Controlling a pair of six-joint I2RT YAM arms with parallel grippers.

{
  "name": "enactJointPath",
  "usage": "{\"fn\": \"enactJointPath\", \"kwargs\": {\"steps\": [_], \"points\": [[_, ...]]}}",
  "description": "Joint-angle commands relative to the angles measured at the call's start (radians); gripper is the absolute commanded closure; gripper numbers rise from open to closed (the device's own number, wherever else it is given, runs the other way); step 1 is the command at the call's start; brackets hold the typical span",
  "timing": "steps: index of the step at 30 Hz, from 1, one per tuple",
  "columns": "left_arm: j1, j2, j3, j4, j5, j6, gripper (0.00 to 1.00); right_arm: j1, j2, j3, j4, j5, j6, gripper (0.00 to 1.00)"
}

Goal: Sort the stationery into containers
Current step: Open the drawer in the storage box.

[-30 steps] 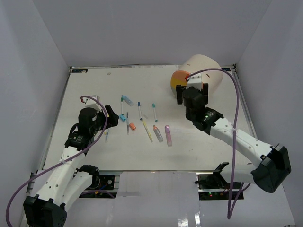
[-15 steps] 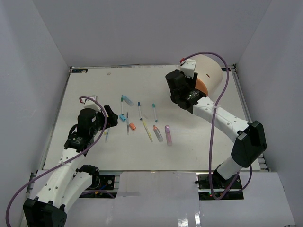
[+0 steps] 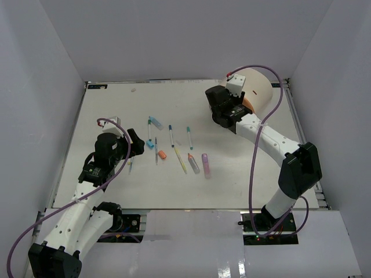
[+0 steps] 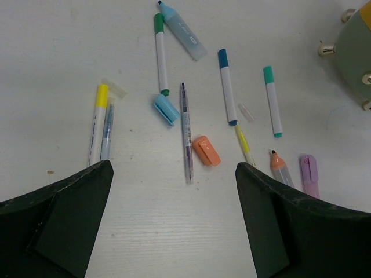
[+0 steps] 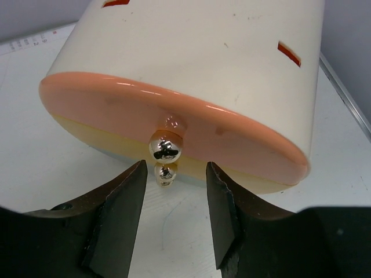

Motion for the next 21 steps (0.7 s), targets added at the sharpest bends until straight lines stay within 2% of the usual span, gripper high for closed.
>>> {"fn": "enactJointPath", "kwargs": {"steps": [1,21], "points": [[0.002,-0.015,-0.008,0.001,-0.002,0.005,0.02,-0.011,0.017,0.057,0.006,0.017,0.060,0.48],[0.003,-0.025,-0.011,-0.001,0.011,0.004,0.02,-0.029,0.069,0.095,0.006,0.040,0.134,0.54]]}}
